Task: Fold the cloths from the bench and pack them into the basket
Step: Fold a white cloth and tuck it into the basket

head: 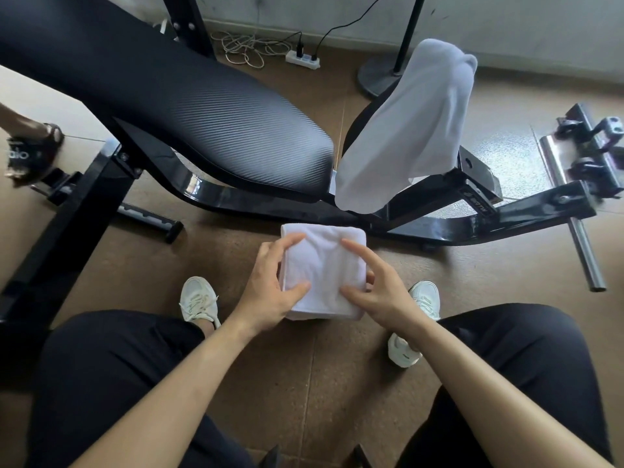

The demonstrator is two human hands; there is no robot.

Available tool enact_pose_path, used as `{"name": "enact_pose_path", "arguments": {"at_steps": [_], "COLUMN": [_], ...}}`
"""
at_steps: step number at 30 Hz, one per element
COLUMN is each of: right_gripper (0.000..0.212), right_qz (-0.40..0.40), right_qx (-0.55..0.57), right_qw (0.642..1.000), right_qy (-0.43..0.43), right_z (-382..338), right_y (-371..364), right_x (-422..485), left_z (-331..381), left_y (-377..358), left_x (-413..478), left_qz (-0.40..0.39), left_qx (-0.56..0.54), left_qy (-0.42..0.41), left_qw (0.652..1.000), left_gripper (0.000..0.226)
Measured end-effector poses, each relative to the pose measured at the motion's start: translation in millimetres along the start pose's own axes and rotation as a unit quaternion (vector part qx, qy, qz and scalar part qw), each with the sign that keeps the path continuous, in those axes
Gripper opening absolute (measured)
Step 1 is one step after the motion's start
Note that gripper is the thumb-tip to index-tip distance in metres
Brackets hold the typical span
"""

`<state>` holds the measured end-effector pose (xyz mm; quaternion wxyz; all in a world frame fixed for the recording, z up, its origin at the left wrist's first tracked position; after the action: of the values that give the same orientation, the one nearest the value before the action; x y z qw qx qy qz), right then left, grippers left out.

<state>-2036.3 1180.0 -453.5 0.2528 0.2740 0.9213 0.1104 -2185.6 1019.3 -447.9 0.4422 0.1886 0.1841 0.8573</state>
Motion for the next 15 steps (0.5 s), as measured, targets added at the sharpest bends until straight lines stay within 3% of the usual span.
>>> {"name": "enact_pose_path", "arguments": {"at_steps": [4,8,11,15], "right_gripper": [0.082,0.087,0.099,0.105], "right_qz": [0.065,0.049,0.052,0.024], "right_qx": [-0.163,-0.241,-0.193,-0.063], "right_qw": [0.984,0.968,0.979,0.998], "right_qy": [0.037,0.047,0.047,0.000], "right_z": [-5.6,-9.1,-9.9,-13.8], "right_y": [-7.1,-20.0,-24.7,-19.1], "right_x": [-4.3,-11.7,-15.7,-20.8], "left_z": [3.1,11.5,14.5,15.6], "left_y": [-4.2,-13.2,-18.7,-14.1], "left_x": [-2.4,-7.1,-10.2,-9.0], "left_qz": [-0.057,-0.079,-0.080,-0.072], "left_qx": [0.121,0.182,0.182,0.057], "left_qy": [-0.031,-0.052,-0.086,-0.039], "left_qw": [0.991,0.979,0.976,0.995], "left_gripper": [0.089,0.092,0.094,0.095]}}
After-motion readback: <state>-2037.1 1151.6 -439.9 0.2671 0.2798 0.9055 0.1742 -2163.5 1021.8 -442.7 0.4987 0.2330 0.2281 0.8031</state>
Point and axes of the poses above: each hand's wrist, its own x-axis towards the middle knuckle, its own y-axis out of the back of the hand, z = x × y, the point moved 2 cm from there along x, towards the middle knuckle, and after that the axes turned 14 degrees about -y, right-handed, at the moved point
